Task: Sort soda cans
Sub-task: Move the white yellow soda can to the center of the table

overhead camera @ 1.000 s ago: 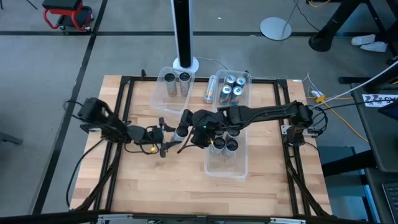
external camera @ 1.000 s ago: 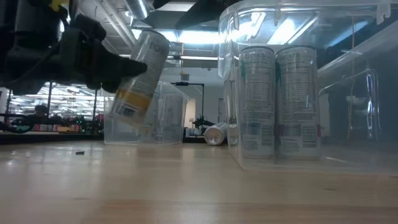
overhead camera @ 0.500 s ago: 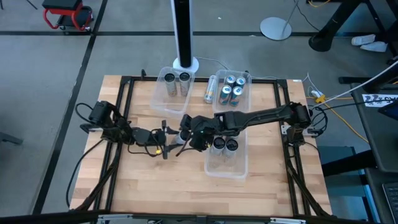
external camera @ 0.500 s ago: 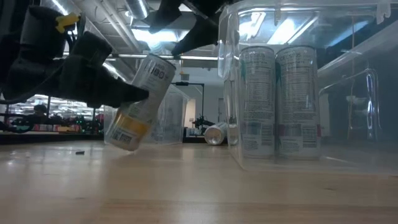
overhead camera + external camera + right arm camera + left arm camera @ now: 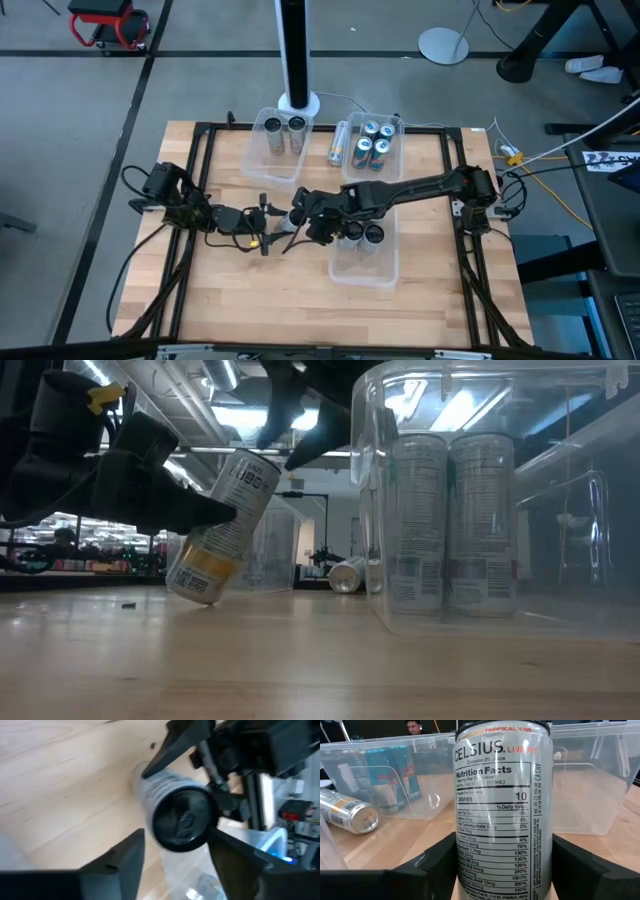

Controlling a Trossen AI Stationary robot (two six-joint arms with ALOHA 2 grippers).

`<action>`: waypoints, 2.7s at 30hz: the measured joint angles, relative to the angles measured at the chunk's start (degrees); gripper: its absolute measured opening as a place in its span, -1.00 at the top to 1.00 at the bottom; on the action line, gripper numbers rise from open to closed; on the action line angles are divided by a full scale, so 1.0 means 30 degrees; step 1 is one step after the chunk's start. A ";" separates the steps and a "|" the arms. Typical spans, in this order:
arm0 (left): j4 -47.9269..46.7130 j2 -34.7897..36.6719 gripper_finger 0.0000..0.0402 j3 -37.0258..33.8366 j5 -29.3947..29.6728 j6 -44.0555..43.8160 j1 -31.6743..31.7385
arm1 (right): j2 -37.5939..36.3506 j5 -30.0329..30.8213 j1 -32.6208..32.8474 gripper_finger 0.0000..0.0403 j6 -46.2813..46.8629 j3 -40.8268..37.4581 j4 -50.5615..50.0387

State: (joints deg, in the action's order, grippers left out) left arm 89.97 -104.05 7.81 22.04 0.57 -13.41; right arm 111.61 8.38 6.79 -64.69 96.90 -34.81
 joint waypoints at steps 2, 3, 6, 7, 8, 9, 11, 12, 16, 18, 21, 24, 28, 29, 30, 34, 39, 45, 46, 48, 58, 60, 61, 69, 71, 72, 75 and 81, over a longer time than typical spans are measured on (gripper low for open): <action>0.0000 0.0007 -0.22 0.0000 0.0000 -0.0042 0.0000 | -0.0081 -0.0032 0.0000 0.08 0.0156 -0.0007 -0.0646; -0.0005 0.0007 -0.22 0.0000 0.0005 -0.0042 0.0000 | -0.0156 -0.0228 0.0015 0.15 0.0193 -0.0020 -0.0902; 0.0002 0.0007 -0.22 0.0000 0.0005 -0.0050 0.0000 | -0.0338 -0.0817 -0.0007 0.39 0.0185 -0.0005 -0.1102; 0.0006 0.0007 -0.23 0.0000 0.0001 -0.0060 0.0000 | -0.0338 -0.1041 -0.0007 0.48 0.0164 0.0000 -0.1294; 0.0000 0.0007 -0.23 0.0000 0.0007 -0.0081 0.0000 | -0.0221 -0.1289 -0.0007 0.56 0.0137 0.0000 -0.1525; 0.0000 0.0007 -0.23 0.0000 0.0007 -0.0108 0.0000 | -0.0064 -0.1468 -0.0007 0.64 0.0125 0.0002 -0.1655; 0.0000 0.0007 -0.23 -0.0007 0.0007 -0.0154 0.0000 | 0.0145 -0.1522 -0.0011 0.80 0.0080 0.0022 -0.2158; 0.0012 0.0007 -0.23 -0.0003 0.0007 -0.0178 0.0000 | 0.0187 -0.1522 -0.0007 0.86 0.0068 0.0082 -0.2207; 0.0008 0.0009 -0.23 0.0029 0.0003 -0.0250 0.0000 | 0.0272 -0.1204 -0.0013 0.97 0.0094 0.0073 -0.2209; 0.0009 0.0044 -0.23 0.0029 0.0013 -0.0261 0.0000 | 0.0284 -0.1158 -0.0022 0.94 0.0114 0.0073 -0.2107; -0.0025 0.0156 -0.23 0.0029 0.0012 -0.0261 -0.0029 | 0.0299 -0.1165 -0.0022 0.93 0.0046 0.0066 -0.2069; 0.0002 0.0399 -0.24 0.0029 0.0022 -0.0166 -0.0141 | 0.0313 -0.1165 -0.0022 0.98 -0.0054 0.0056 -0.1788; 0.0015 0.0568 -0.24 0.0036 0.0014 -0.0057 -0.0298 | 0.0328 -0.1165 -0.0028 0.98 -0.0158 0.0051 -0.1303; 0.0008 0.0568 -0.24 0.0054 -0.0013 -0.0062 -0.0291 | 0.0333 -0.1165 -0.0049 0.97 -0.0265 0.0051 -0.1109; 0.0000 0.0568 -0.24 0.0089 -0.0008 -0.0057 -0.0291 | 0.0335 -0.1165 -0.0058 0.96 -0.0429 0.0042 -0.0989; -0.0111 0.0568 -0.25 0.0250 0.0007 0.0015 -0.0291 | 0.0350 -0.1225 -0.0096 0.96 -0.0592 0.0014 -0.0765; -0.0576 0.0568 -0.31 0.0427 0.0069 0.0263 -0.0284 | 0.0364 -0.1376 -0.0279 0.96 -0.0611 0.0000 -0.0642; -0.0939 0.0568 -0.38 0.0546 0.0071 0.0278 -0.0273 | 0.0372 -0.1376 -0.0306 0.96 -0.0941 0.0007 -0.0138; -0.0939 0.0568 -0.39 0.0546 0.0065 0.0287 -0.0262 | 0.0372 -0.1376 -0.0306 0.96 -0.0952 0.0007 -0.0092; -0.0993 0.0568 -0.39 0.0546 0.0072 0.0279 -0.0262 | 0.0392 -0.1373 -0.0306 0.96 -0.0943 -0.0015 0.0147; -0.1538 0.0576 -0.39 0.0561 -0.0002 -0.0002 -0.0262 | 0.0430 -0.1472 -0.0313 0.96 -0.1165 -0.0015 0.0776; -0.1510 0.0576 -0.39 0.0561 0.0033 -0.0059 -0.0262 | 0.0430 -0.1434 -0.0309 0.96 -0.1165 -0.0015 0.0770; -0.1497 0.0576 -0.39 0.0561 0.0043 -0.0195 -0.0262 | 0.0430 -0.1426 -0.0313 0.96 -0.1165 -0.0015 0.0741; -0.1449 0.0583 -0.53 0.0561 0.0073 -0.1757 -0.0262 | 0.0430 -0.1339 -0.0270 0.96 -0.1165 -0.0007 0.0598; -0.1287 0.0583 -0.60 0.0554 0.0080 -0.1761 -0.0262 | 0.0424 -0.1339 -0.0270 0.96 -0.1165 -0.0007 0.0591; -0.1252 0.0583 -0.63 0.0557 0.0077 -0.1596 -0.0262 | 0.0423 -0.1339 -0.0270 0.96 -0.1165 -0.0007 0.0591; -0.1260 0.0583 -0.70 0.0453 0.0080 -0.1529 -0.0262 | 0.0379 -0.1303 -0.0270 0.96 -0.1049 -0.0007 0.0526; -0.1708 0.1188 -0.72 -0.0422 -0.0007 -0.2020 -0.0262 | 0.0430 -0.1288 -0.0270 0.96 -0.1012 0.0921 -0.0715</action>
State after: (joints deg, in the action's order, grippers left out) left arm 84.85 -100.49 6.55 22.02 -5.49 -14.20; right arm 112.90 4.51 5.98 -67.72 99.67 -36.95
